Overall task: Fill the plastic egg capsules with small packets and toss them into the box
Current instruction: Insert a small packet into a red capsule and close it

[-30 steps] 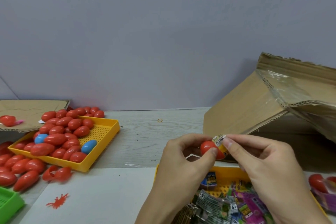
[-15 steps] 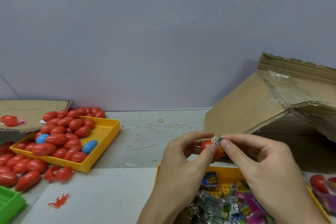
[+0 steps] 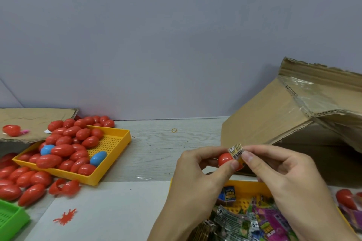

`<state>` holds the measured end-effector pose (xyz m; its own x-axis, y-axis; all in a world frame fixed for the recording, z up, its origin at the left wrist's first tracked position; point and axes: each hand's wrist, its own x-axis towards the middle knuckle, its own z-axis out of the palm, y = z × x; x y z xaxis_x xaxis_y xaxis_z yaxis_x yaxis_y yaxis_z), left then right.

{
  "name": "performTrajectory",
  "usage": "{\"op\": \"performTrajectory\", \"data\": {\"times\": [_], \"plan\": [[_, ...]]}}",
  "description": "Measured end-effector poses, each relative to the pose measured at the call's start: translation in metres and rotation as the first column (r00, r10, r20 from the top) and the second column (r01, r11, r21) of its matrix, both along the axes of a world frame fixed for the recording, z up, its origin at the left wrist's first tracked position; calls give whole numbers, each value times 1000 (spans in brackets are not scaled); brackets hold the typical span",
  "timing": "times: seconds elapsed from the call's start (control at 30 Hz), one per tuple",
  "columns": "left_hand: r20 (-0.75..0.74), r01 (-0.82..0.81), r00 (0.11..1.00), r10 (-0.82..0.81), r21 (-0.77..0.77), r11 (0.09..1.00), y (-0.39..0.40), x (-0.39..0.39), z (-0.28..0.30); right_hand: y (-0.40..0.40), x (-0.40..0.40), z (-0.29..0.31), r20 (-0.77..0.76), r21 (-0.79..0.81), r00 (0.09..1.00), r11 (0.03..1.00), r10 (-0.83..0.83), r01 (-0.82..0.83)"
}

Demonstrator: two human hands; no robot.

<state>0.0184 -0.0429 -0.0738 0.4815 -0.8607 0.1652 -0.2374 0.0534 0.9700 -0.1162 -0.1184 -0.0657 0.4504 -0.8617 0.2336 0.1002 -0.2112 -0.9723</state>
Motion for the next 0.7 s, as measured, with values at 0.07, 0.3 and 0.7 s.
{"op": "performTrajectory", "data": {"times": [0.07, 0.3, 0.7], "plan": [[-9, -1, 1000, 1, -7, 1000, 0, 0, 0, 0, 0, 0, -3, -10, 1000, 1000, 7, -7], [1, 10, 1000, -10, 10, 1000, 0, -1, 1, -2, -3, -4, -24, -61, 999, 998, 24, -26], [-16, 33, 999, -34, -65, 997, -4, -2, -1, -5, -2, -13, -107, -126, 994, 992, -35, 21]]}}
